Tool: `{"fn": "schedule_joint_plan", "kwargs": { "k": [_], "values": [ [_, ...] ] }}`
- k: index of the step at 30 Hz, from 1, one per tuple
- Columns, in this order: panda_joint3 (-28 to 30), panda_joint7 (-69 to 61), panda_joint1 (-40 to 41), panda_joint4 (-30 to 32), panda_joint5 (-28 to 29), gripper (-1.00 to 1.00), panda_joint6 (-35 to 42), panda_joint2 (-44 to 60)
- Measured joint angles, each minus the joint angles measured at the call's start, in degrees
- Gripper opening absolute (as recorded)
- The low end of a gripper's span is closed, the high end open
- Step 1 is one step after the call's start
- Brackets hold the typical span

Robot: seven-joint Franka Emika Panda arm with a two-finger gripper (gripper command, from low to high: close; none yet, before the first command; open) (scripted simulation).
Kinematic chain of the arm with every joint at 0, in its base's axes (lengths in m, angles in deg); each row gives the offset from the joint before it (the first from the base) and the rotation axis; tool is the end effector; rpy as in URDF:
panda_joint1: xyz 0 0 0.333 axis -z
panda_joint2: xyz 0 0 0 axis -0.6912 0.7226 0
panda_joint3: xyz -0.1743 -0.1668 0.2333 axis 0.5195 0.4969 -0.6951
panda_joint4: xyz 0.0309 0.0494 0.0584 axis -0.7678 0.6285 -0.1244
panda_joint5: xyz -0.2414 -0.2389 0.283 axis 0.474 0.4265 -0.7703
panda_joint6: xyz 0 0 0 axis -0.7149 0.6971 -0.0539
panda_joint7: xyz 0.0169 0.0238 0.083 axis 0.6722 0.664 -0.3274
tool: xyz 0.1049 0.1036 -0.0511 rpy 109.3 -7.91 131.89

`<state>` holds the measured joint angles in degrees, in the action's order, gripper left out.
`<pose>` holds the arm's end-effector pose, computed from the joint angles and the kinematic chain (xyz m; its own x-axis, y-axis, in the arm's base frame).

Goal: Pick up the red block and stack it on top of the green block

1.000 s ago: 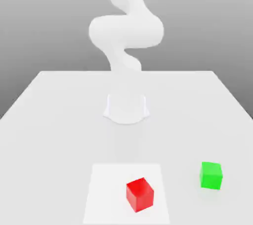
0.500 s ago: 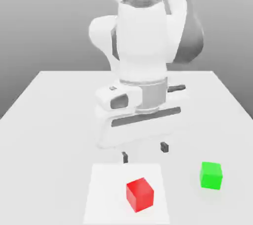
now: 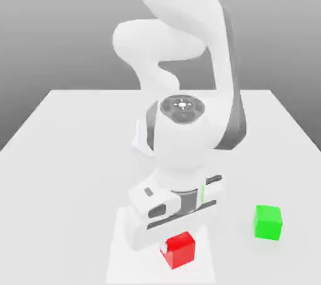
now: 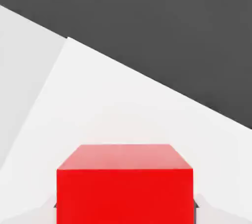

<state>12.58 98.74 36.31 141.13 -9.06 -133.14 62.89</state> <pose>0.4588 0.0342 0.0776 0.9509 -0.3095 0.0004 -0.3095 -0.9509 0.0007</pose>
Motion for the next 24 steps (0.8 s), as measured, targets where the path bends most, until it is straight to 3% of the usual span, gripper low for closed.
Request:
{"fn": "schedule_joint_plan", "kwargs": {
  "k": [5, 15, 20, 21, 24],
  "values": [
    [0.1, 0.9, -0.8, 1.4, 1.6, -1.0, 7.7, -9.1],
    [-10.7, -5.4, -16.9, 3.4, 2.6, -1.0, 13.1, -16.5],
    [-9.7, -4.1, -18.2, 3.2, 5.4, -1.0, 5.7, -8.8],
    [-9.2, -3.5, -18.5, 3.1, 6.1, 1.0, 3.9, -6.9],
    [-9.2, -3.5, -18.5, 3.1, 6.1, 1.0, 3.9, -6.9]
  ]
}}
